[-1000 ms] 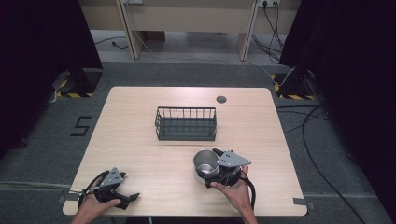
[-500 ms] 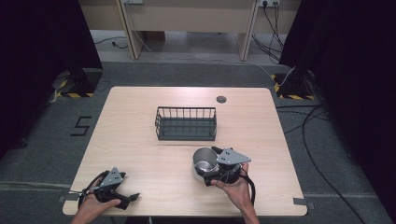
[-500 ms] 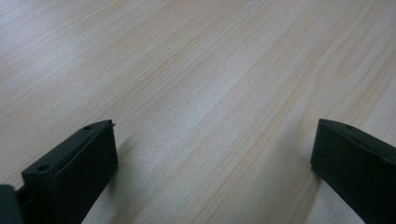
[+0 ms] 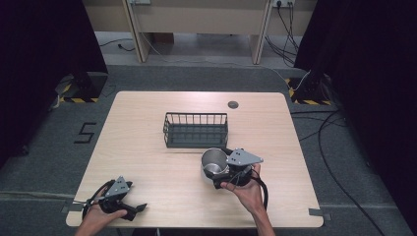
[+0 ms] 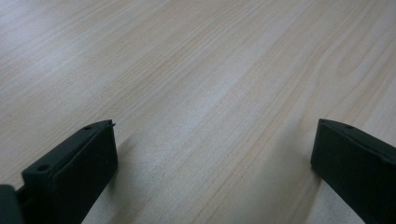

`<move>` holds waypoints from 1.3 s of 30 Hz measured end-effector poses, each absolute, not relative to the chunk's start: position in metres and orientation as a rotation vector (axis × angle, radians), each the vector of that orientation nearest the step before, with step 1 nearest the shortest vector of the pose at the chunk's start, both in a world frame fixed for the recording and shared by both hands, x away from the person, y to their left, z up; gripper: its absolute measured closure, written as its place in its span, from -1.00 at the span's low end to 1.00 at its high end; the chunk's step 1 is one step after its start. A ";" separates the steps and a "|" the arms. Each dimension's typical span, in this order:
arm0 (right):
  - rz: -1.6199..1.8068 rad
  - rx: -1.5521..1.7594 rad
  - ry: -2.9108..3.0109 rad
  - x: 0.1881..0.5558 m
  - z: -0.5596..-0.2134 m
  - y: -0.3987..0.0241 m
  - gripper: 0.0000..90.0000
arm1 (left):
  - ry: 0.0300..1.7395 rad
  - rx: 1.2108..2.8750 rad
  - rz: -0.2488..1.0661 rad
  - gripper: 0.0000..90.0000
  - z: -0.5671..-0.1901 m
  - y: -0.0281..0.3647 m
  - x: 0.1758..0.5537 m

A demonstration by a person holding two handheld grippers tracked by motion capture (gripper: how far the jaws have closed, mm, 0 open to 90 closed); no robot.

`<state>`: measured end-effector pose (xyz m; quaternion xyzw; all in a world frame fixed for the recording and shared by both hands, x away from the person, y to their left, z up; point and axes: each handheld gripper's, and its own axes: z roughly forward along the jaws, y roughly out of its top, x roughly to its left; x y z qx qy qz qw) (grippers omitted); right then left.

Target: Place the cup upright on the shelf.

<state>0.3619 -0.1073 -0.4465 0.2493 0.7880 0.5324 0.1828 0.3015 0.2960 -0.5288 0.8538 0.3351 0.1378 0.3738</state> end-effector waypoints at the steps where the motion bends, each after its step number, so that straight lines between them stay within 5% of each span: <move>1: 1.508 0.703 2.221 0.364 -0.444 -0.107 -0.86 | 0.858 2.187 0.353 -1.00 -0.529 0.296 0.301; 39: 1.524 0.660 2.228 0.409 -0.373 -0.082 -0.86 | 0.857 2.188 0.353 -1.00 -0.529 0.296 0.301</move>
